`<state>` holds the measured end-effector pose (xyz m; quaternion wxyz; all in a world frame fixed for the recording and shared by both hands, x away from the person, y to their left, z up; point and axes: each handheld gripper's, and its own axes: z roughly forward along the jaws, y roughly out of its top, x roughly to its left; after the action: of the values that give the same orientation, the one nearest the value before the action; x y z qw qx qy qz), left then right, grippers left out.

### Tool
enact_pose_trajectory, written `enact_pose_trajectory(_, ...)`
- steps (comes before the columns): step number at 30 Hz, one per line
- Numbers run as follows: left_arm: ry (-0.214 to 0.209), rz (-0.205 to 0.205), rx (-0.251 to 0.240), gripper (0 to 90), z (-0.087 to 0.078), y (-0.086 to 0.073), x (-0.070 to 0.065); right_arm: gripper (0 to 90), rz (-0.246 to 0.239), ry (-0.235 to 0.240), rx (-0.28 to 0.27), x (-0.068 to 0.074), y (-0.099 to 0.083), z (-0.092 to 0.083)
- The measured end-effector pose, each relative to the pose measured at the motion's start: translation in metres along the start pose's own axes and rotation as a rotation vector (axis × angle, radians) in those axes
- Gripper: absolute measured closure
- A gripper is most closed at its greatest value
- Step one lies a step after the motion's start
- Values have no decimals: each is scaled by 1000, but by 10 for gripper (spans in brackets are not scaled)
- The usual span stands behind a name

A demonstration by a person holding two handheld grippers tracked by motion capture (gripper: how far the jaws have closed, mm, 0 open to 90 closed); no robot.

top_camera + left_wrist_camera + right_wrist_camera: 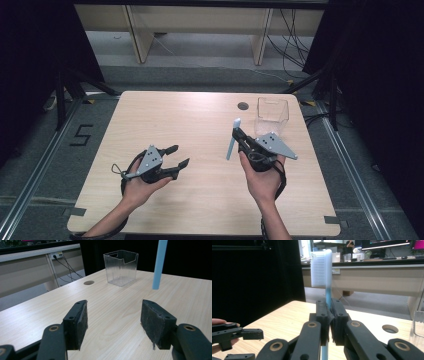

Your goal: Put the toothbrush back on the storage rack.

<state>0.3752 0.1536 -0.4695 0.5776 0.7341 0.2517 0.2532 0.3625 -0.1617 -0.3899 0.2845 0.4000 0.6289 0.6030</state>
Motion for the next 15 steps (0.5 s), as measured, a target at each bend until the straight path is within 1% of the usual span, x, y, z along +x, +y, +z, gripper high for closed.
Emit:
enact_pose_trajectory(1, 4, -2, 1, 384, -1, -1, 1, 863, -4, 1, 0, -1, 0, 0)
enact_pose_trajectory(2, 7, -3, 3, 384, -2, -1, 2, 863, -22, -8, -1, -3, 0, 0)
enact_pose_trajectory(4, 15, -7, 3, 384, -4, -3, 5, 863, -5, 0, -3, -4, 0, 0)
enact_pose_trajectory(5, 14, -10, -5, 384, -4, -5, 6, 863, -3, -6, 0, -5, 0, -1)
enact_pose_trajectory(6, 21, -6, 10, 384, -7, -5, 7, 863, -17, -10, -3, -6, 0, -1)
enact_pose_trajectory(7, 25, -8, 11, 384, -8, -6, 9, 863, -3, -12, 4, -7, 1, -1)
enact_pose_trajectory(9, 36, -7, 13, 384, -11, -8, 12, 863, -4, -15, 7, -8, 1, -2)
enact_pose_trajectory(10, 37, -8, 10, 384, -11, -9, 13, 863, 8, -27, 5, -8, 1, -2)
enact_pose_trajectory(11, 40, -9, 8, 384, -13, -10, 15, 863, -14, -21, -1, -10, 1, -2)
enact_pose_trajectory(13, 50, -8, 14, 383, -16, -11, 17, 863, -3, -33, 4, -11, 2, -3)
enact_pose_trajectory(15, 61, -8, 19, 383, -20, -13, 20, 863, -17, -41, 8, -14, 3, -3)
